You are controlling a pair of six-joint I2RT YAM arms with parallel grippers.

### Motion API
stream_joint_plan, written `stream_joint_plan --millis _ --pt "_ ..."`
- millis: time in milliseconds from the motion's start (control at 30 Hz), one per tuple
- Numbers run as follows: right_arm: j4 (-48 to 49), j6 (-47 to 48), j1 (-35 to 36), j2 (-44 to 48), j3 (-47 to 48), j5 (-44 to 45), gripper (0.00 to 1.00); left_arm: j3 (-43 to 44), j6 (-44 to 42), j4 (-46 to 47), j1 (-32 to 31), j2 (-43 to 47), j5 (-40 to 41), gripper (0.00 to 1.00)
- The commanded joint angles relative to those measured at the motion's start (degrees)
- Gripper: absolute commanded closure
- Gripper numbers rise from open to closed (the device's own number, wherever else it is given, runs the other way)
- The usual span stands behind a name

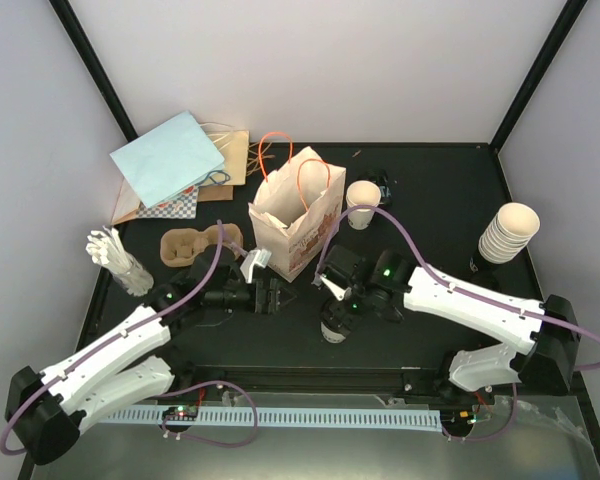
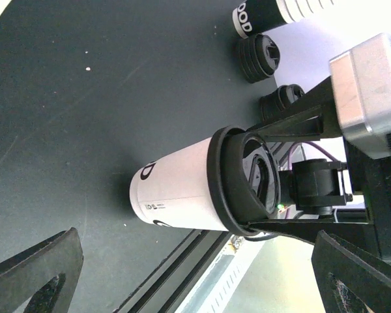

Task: Pack the takeout coffee

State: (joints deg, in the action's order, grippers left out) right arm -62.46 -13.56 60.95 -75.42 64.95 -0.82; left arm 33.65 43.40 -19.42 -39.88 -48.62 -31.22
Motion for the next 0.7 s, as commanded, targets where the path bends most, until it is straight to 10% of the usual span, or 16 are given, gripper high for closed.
stream_joint_plan --millis 0,667 --pt "0.70 0.89 1.72 -1.42 -0.62 2.98 0.24 -1.13 -1.52 2.07 -0.39 2.16 0.63 0.01" --pt "1.23 1.26 4.08 -2.72 0.03 5.02 0.10 -3.15 -0.96 0.49 -0.13 4.10 3.43 0.01"
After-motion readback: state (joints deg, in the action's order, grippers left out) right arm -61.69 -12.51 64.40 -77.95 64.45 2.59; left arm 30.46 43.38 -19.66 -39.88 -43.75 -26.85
